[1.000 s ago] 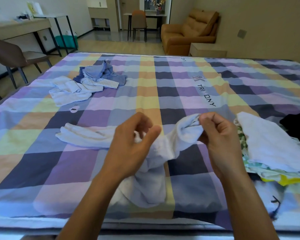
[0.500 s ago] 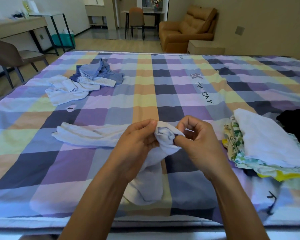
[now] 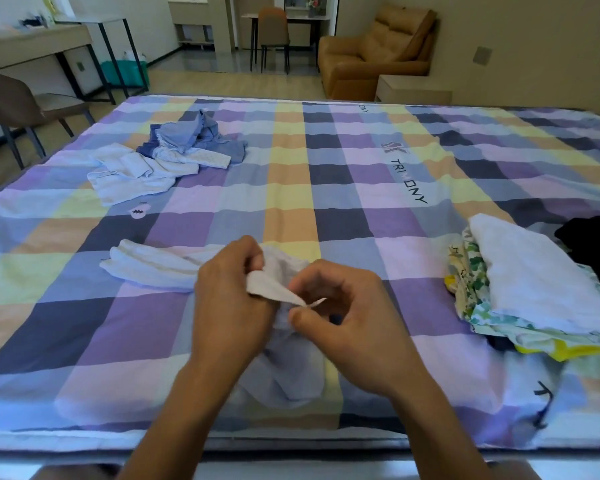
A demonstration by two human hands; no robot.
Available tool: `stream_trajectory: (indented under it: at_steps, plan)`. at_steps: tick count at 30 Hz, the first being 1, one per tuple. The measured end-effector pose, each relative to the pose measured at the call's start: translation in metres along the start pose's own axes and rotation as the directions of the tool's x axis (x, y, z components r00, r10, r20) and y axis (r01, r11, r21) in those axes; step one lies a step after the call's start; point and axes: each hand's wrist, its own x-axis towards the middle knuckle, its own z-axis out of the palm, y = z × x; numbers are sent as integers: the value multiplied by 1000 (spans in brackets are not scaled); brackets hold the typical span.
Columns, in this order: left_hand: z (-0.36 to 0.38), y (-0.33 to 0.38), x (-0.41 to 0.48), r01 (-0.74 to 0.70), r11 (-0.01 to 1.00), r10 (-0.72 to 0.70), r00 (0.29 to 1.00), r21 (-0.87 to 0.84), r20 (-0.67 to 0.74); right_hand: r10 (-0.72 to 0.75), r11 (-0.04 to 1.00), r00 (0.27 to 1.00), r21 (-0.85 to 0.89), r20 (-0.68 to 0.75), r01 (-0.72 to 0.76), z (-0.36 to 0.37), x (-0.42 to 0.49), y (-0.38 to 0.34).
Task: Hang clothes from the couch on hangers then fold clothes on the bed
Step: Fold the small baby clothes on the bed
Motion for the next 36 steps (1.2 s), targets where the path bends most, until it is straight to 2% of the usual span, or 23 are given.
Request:
stream_trajectory:
  at_steps: [1,3,5,8,10,12,14,15,16,17,18,19,20,21,22,23,24,26,29,31,33,35,36]
  plan:
    - [-12,-8,0,12,998,-10,999,-54,49,-8,1000,1000,23,0,8,-5,3,1]
    - [-43,-26,3,85,976,-45,980,-202,195,-8,1000,993,9,-118,9,-18,15,12]
    - [-74,-45,7,199,885,-77,954,-420,288,27,993,978,-109,-206,-50,-30,32,32]
    - [-114,-83,16,377,724,-249,924,-577,291,86,933,994,-344,-67,-104,-28,54,63]
    - [-141,-118,21,451,678,-372,892,-581,258,147,885,985,-457,95,-88,-19,65,81]
    - [-163,-129,20,438,734,-386,898,-519,212,218,861,957,-500,191,-97,-10,71,95]
    - [-179,-153,15,424,761,-382,904,-491,190,239,847,950,-522,201,-103,-3,76,106]
    - [-178,-187,11,508,696,-493,852,-508,177,237,838,954,-535,183,-106,-3,79,111]
    - [-195,-252,20,551,663,-529,824,-506,203,237,825,957,-556,169,-106,-3,82,114]
    - [-213,-300,33,585,670,-545,806,-456,233,227,813,960,-575,161,-95,-3,85,117]
    - [-221,-315,42,539,719,-517,837,-440,181,213,802,965,-591,151,-85,-3,89,119]
    - [-215,-296,46,478,808,-476,874,-346,96,188,800,974,-595,127,-77,-2,93,122]
    - [-191,-244,52,447,837,-467,884,-315,14,178,799,980,-594,88,-92,0,96,122]
    - [-152,-178,48,410,879,-415,909,-245,30,160,806,985,-583,57,-98,1,99,121]
    - [-112,-127,34,229,943,-191,966,-240,173,138,817,990,-568,30,-97,2,102,118]
    - [-79,-77,20,109,986,-82,976,-127,203,119,831,993,-549,16,-90,3,104,114]
    - [-49,-45,9,117,993,-113,962,-2,247,107,848,994,-522,5,-89,3,106,106]
    - [-13,-47,2,76,991,-109,938,113,330,87,887,996,-456,-5,-80,-1,108,89]
    - [7,-58,10,-3,965,-70,961,261,268,74,961,997,-266,-16,-76,-14,110,55]
    - [16,-46,15,-93,951,22,972,296,234,105,989,994,-108,-6,-105,-27,111,33]
    - [18,-40,30,-68,982,26,973,174,231,129,992,991,-18,20,-129,-40,111,15]
    - [7,-27,51,109,991,-88,967,-78,238,134,991,991,-26,19,-133,-52,113,1]
    - [-2,-18,62,210,953,-153,956,-218,249,133,989,991,-66,6,-133,-59,113,-4]
